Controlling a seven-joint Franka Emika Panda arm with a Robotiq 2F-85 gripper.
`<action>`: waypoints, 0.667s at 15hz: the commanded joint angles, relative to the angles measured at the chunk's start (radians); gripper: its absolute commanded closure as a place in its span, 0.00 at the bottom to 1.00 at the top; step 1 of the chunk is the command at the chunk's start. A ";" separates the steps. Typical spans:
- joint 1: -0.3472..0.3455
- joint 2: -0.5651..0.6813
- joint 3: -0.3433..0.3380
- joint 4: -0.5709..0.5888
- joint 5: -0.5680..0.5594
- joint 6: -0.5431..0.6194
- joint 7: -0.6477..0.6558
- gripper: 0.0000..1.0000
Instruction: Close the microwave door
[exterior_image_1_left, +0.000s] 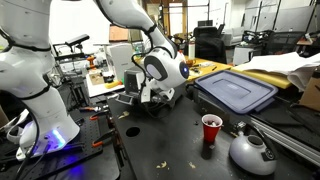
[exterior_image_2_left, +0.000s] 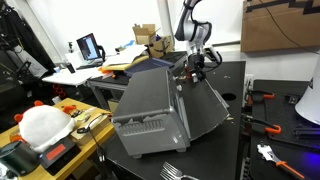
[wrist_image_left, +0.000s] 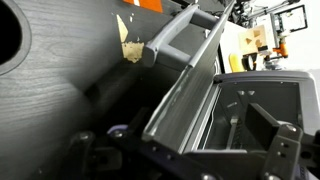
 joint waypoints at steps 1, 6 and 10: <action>0.022 -0.050 0.009 -0.005 0.006 -0.040 0.116 0.00; 0.036 -0.069 0.011 0.007 0.007 -0.048 0.220 0.00; 0.044 -0.088 0.014 0.003 0.008 -0.045 0.272 0.00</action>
